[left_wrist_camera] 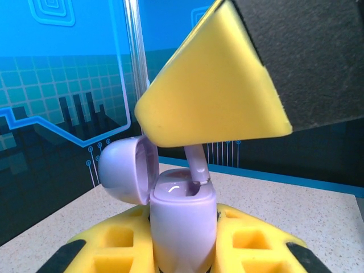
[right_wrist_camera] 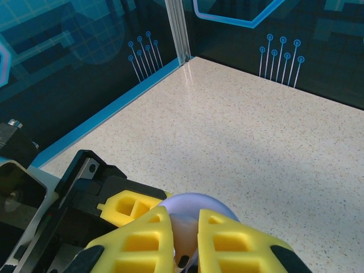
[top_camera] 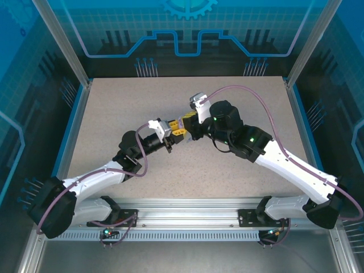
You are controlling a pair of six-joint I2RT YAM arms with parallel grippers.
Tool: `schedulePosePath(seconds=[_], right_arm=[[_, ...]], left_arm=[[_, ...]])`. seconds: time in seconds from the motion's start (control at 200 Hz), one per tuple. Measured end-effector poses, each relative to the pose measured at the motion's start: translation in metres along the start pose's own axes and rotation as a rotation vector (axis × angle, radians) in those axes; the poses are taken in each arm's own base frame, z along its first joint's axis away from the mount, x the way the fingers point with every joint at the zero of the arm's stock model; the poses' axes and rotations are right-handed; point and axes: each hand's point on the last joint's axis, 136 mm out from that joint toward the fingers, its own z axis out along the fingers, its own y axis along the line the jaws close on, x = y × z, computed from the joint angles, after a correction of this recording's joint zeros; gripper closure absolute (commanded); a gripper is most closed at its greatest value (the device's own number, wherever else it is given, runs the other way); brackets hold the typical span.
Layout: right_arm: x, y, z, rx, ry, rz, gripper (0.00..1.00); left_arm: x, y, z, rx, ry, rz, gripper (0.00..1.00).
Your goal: Insert the wireless bluetooth earbuds into the charging case
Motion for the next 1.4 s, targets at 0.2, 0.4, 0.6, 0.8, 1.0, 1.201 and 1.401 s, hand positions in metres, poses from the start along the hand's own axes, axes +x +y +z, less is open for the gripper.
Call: schedulePosePath(seconds=[0.2,0.4,0.6,0.8,1.0,1.201,1.401], right_arm=[[0.003,-0.003,0.0,0.014,0.004,-0.001,0.88],[0.004,-0.001,0.0,0.006,0.006,-0.012,0.89],[0.008,0.003,0.001,-0.024,0.019,-0.054,0.89],[0.009,0.006,0.001,-0.041,0.021,-0.083,0.88],[0.012,0.01,0.002,-0.064,0.032,-0.109,0.79],[0.01,0.014,0.003,-0.077,0.051,-0.1,0.54],[-0.017,0.014,-0.006,-0.06,0.009,-0.048,0.34]], left_arm=[[0.001,0.0,0.0,0.001,0.004,-0.002,1.0],[0.001,0.0,0.0,0.0,0.004,-0.002,1.0],[0.001,0.0,0.0,0.001,0.006,-0.002,1.0],[0.001,-0.001,0.0,0.002,0.003,-0.001,1.0],[-0.001,-0.001,0.0,0.002,0.0,0.0,1.0],[0.0,0.001,0.0,-0.009,0.006,-0.003,1.0],[-0.001,0.002,0.0,-0.017,0.003,-0.002,1.0]])
